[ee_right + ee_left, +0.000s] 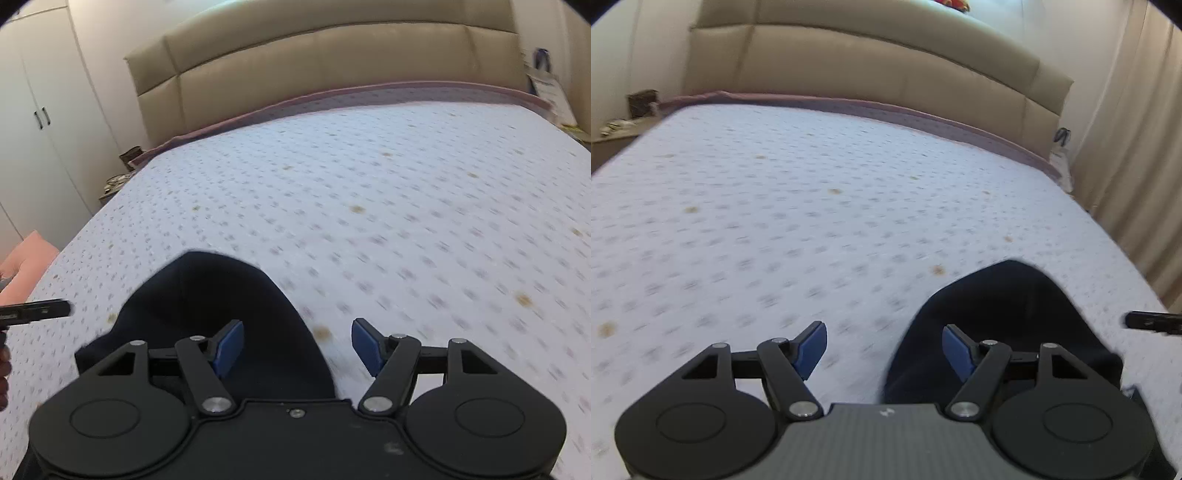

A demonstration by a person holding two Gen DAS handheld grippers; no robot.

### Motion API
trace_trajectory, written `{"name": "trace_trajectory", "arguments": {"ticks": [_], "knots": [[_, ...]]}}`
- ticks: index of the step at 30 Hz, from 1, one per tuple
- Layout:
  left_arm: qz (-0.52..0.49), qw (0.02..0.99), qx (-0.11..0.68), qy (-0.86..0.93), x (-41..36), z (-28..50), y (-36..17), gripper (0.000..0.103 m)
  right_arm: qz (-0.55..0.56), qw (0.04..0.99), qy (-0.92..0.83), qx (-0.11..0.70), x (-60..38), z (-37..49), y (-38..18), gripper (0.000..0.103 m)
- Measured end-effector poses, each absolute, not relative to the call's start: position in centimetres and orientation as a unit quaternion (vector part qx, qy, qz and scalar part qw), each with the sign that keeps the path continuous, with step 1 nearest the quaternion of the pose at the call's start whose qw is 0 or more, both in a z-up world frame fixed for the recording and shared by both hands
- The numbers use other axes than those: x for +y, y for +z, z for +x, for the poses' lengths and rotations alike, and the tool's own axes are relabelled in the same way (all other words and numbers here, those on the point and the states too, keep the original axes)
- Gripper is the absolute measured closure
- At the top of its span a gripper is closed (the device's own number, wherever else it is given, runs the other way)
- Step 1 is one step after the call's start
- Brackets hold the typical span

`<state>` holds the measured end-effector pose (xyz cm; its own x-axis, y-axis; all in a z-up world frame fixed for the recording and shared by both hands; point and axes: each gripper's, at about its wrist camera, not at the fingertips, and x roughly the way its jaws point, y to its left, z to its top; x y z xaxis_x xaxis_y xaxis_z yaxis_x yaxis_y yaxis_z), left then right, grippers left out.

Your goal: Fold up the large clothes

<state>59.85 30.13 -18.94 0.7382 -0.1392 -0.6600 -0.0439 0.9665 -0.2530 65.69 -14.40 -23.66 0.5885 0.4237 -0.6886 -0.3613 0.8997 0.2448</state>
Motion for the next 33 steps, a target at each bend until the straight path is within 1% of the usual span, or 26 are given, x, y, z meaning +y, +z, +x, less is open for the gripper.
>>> {"name": "trace_trajectory", "arguments": {"ticks": [3, 7, 10, 11, 12, 13, 14, 15, 16, 18, 21, 23, 26, 27, 30, 31, 32, 33], "knots": [[-0.108, 0.914, 0.388, -0.042, 27.8, 64.1, -20.2, 0.032, 0.012, 0.878, 0.240, 0.415, -11.0, 68.4, -25.2, 0.024], [-0.048, 0.904, 0.420, -0.068, 25.1, 67.7, -22.4, 0.032, -0.054, 0.859, 0.261, 0.436, -7.8, 70.2, -27.2, 0.024], [-0.064, 0.881, 0.460, -0.092, 24.5, 69.6, -24.9, 0.035, -0.069, 0.845, 0.256, 0.464, -6.6, 71.6, -29.4, 0.024], [-0.073, 0.875, 0.470, -0.092, 24.6, 70.1, -25.5, 0.043, -0.060, 0.835, 0.256, 0.483, -6.4, 72.2, -30.5, 0.024], [-0.070, 0.874, 0.472, -0.090, 24.2, 70.3, -25.8, 0.063, -0.047, 0.824, 0.256, 0.503, -6.3, 72.5, -31.4, 0.025], [-0.046, 0.878, 0.470, -0.080, 23.6, 70.4, -26.0, 0.073, -0.043, 0.816, 0.250, 0.519, -5.9, 72.6, -32.4, 0.027], [-0.020, 0.881, 0.467, -0.072, 22.7, 70.2, -25.7, 0.086, -0.053, 0.828, 0.244, 0.502, -5.8, 72.2, -32.1, 0.045], [0.006, 0.887, 0.457, -0.069, 21.7, 69.7, -25.1, 0.092, -0.059, 0.838, 0.247, 0.482, -5.5, 71.4, -31.6, 0.064], [0.028, 0.893, 0.443, -0.067, 20.9, 68.9, -24.4, 0.092, -0.061, 0.845, 0.247, 0.471, -5.4, 70.7, -30.9, 0.090], [0.051, 0.910, 0.406, -0.069, 19.9, 66.7, -22.2, 0.094, -0.062, 0.867, 0.252, 0.426, -5.8, 68.3, -28.8, 0.090], [0.019, 0.932, 0.352, -0.082, 20.6, 61.8, -18.1, 0.095, -0.084, 0.889, 0.265, 0.364, -7.1, 63.3, -25.0, 0.090], [0.000, 0.944, 0.319, -0.084, 21.0, 57.7, -15.6, 0.095, -0.079, 0.904, 0.266, 0.326, -8.6, 59.2, -22.1, 0.091], [0.004, 0.956, 0.284, -0.070, 20.4, 50.9, -12.9, 0.096, -0.102, 0.927, 0.255, 0.256, -10.1, 52.3, -19.1, 0.091], [0.006, 0.958, 0.278, -0.067, 20.0, 48.1, -12.1, 0.096, -0.111, 0.932, 0.256, 0.233, -10.6, 49.5, -18.3, 0.091], [0.019, 0.957, 0.280, -0.067, 18.2, 41.4, -11.3, 0.095, -0.137, 0.936, 0.251, 0.204, -12.4, 43.3, -17.4, 0.092], [0.021, 0.954, 0.290, -0.069, 17.5, 39.4, -11.3, 0.095, -0.142, 0.935, 0.252, 0.207, -13.0, 41.5, -17.5, 0.091], [0.028, 0.948, 0.307, -0.075, 16.7, 37.2, -11.7, 0.091, -0.148, 0.931, 0.251, 0.218, -13.7, 40.0, -17.6, 0.090], [0.032, 0.942, 0.326, -0.078, 16.2, 35.2, -12.1, 0.089, -0.153, 0.926, 0.251, 0.237, -14.7, 38.4, -18.0, 0.089]]}}
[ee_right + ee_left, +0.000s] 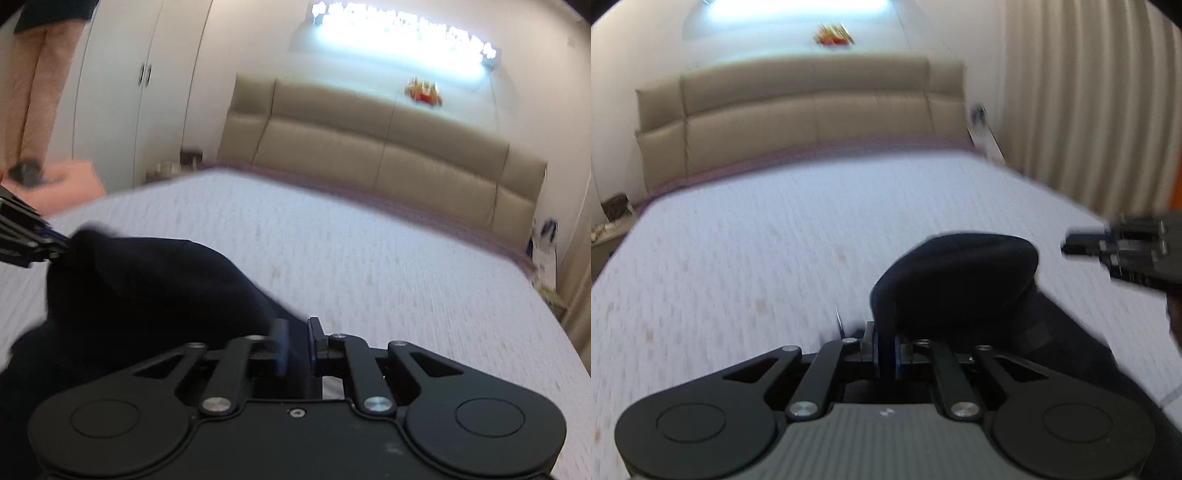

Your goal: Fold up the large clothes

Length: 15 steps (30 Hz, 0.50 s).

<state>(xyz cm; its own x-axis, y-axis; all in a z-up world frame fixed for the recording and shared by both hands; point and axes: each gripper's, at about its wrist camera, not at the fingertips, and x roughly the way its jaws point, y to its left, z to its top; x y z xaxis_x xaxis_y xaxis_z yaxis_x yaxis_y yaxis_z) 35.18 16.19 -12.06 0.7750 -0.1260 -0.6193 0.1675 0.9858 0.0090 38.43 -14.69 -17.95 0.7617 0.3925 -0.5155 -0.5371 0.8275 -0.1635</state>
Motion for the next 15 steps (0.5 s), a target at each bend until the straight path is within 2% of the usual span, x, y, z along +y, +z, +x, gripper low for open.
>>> {"name": "trace_trajectory", "arguments": {"ticks": [1, 3, 4, 7, 9, 11, 14, 15], "knots": [[0.027, 0.934, 0.347, -0.081, 15.9, 33.3, -12.5, 0.084, -0.153, 0.921, 0.248, 0.257, -15.6, 37.2, -18.3, 0.088], [0.009, 0.918, 0.390, -0.078, 15.7, 29.8, -13.8, 0.059, -0.147, 0.908, 0.243, 0.309, -17.6, 34.8, -19.0, 0.080], [0.005, 0.912, 0.405, -0.062, 15.7, 28.3, -14.5, 0.055, -0.143, 0.903, 0.237, 0.329, -18.2, 33.9, -19.2, 0.076], [-0.023, 0.898, 0.439, -0.031, 16.2, 24.7, -15.8, 0.053, -0.085, 0.887, 0.233, 0.390, -19.8, 31.8, -19.5, 0.070], [-0.063, 0.890, 0.452, -0.013, 16.2, 23.6, -15.9, 0.054, -0.040, 0.872, 0.242, 0.424, -19.0, 31.5, -19.6, 0.059], [-0.096, 0.889, 0.448, -0.008, 15.7, 23.8, -15.3, 0.053, 0.013, 0.859, 0.252, 0.445, -19.1, 31.6, -19.2, 0.025], [-0.156, 0.893, 0.423, -0.004, 15.2, 25.6, -14.3, 0.052, 0.092, 0.849, 0.259, 0.452, -18.7, 32.8, -18.9, 0.022], [-0.178, 0.893, 0.413, -0.005, 15.3, 26.3, -14.1, 0.048, 0.118, 0.842, 0.262, 0.457, -18.0, 33.9, -19.3, 0.022]]}}
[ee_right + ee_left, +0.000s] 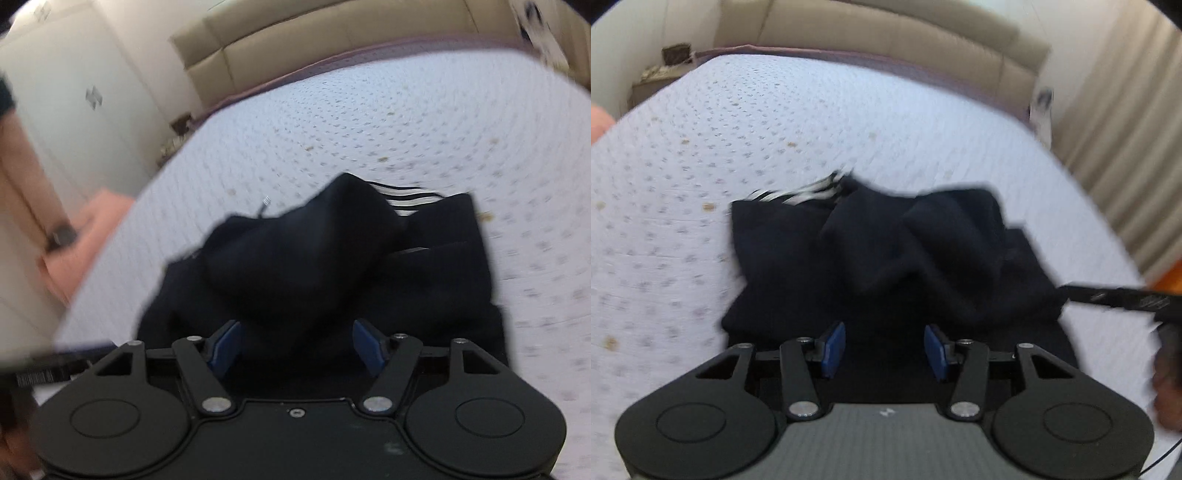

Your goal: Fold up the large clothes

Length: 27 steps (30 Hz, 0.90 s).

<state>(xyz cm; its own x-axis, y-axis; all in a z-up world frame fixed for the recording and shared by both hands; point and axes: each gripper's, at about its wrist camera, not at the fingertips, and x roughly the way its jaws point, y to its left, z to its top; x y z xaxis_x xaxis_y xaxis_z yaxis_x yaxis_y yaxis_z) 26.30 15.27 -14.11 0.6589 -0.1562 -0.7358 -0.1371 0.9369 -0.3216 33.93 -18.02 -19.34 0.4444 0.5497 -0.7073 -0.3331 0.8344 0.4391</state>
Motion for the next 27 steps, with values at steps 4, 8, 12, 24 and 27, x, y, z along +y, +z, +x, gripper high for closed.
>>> {"name": "trace_trajectory", "arguments": {"ticks": [4, 8, 12, 24, 27], "knots": [[-0.256, 0.881, 0.398, -0.008, 14.7, 28.6, -14.9, 0.033, 0.202, 0.814, 0.227, 0.495, -17.4, 38.0, -22.3, 0.022], [-0.309, 0.848, 0.430, -0.015, 13.9, 31.7, -18.7, 0.033, 0.218, 0.782, 0.198, 0.550, -16.5, 40.7, -26.2, 0.023], [-0.320, 0.838, 0.442, -0.016, 12.9, 34.6, -21.1, 0.065, 0.257, 0.758, 0.221, 0.558, -15.7, 41.1, -26.7, 0.095], [-0.347, 0.850, 0.390, -0.066, 12.5, 27.4, -16.1, 0.073, 0.087, 0.849, 0.211, 0.476, -19.3, 32.6, -13.4, 0.034], [-0.260, 0.829, 0.495, -0.026, 11.9, 25.4, -19.2, 0.070, 0.028, 0.842, 0.145, 0.519, -21.0, 31.7, -17.1, 0.026]]}}
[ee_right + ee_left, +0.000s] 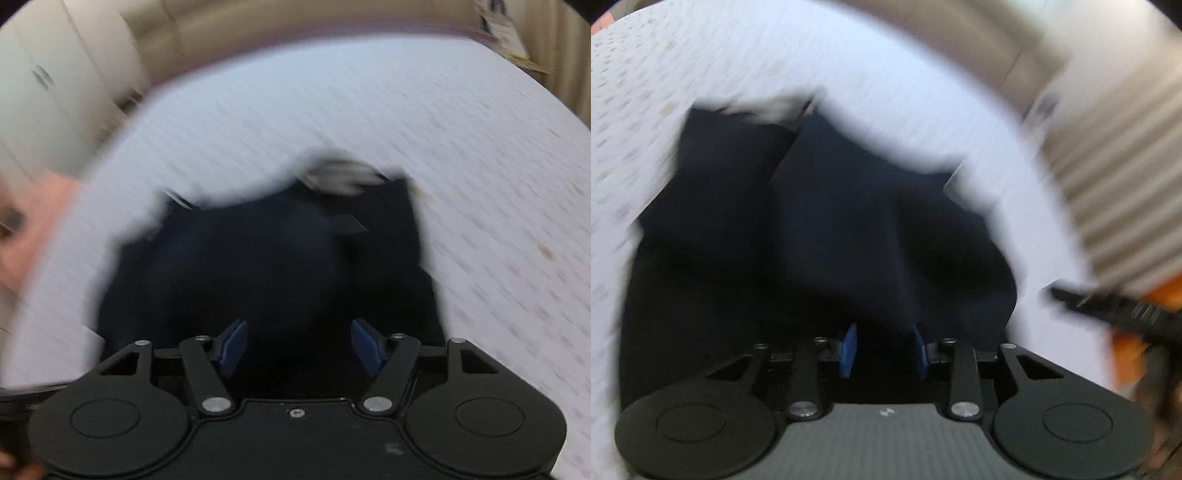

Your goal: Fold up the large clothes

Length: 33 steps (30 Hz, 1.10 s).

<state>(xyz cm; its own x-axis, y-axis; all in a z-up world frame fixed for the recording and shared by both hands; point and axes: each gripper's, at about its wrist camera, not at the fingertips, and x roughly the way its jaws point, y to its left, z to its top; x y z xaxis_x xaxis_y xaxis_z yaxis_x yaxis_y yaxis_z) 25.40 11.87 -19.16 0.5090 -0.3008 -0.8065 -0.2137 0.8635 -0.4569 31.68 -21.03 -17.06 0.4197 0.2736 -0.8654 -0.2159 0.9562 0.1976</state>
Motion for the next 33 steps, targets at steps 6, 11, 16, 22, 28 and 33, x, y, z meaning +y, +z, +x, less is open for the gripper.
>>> {"name": "trace_trajectory", "arguments": {"ticks": [6, 11, 16, 22, 28, 33], "knots": [[-0.233, 0.871, 0.433, -0.024, 11.7, 24.9, -15.5, 0.070, 0.068, 0.849, 0.182, 0.491, -20.3, 32.1, -17.2, 0.028], [-0.221, 0.891, 0.394, -0.041, 10.0, 29.4, -14.2, 0.070, 0.032, 0.861, 0.230, 0.452, -14.5, 33.4, -17.3, 0.053], [-0.145, 0.873, 0.465, 0.027, 8.9, 31.8, -21.0, 0.093, -0.062, 0.842, 0.236, 0.481, -10.6, 33.8, -24.0, 0.060], [-0.253, 0.844, 0.472, 0.032, 12.8, 25.8, -22.6, 0.098, -0.157, 0.839, 0.240, 0.462, -13.5, 29.0, -25.1, 0.063], [-0.267, 0.848, 0.457, 0.036, 14.1, 21.4, -20.2, 0.094, -0.057, 0.858, 0.270, 0.432, -14.9, 29.4, -20.2, 0.058], [-0.267, 0.855, 0.443, 0.029, 13.0, 21.0, -18.8, 0.087, -0.075, 0.868, 0.277, 0.405, -10.6, 30.7, -20.6, 0.057]]}}
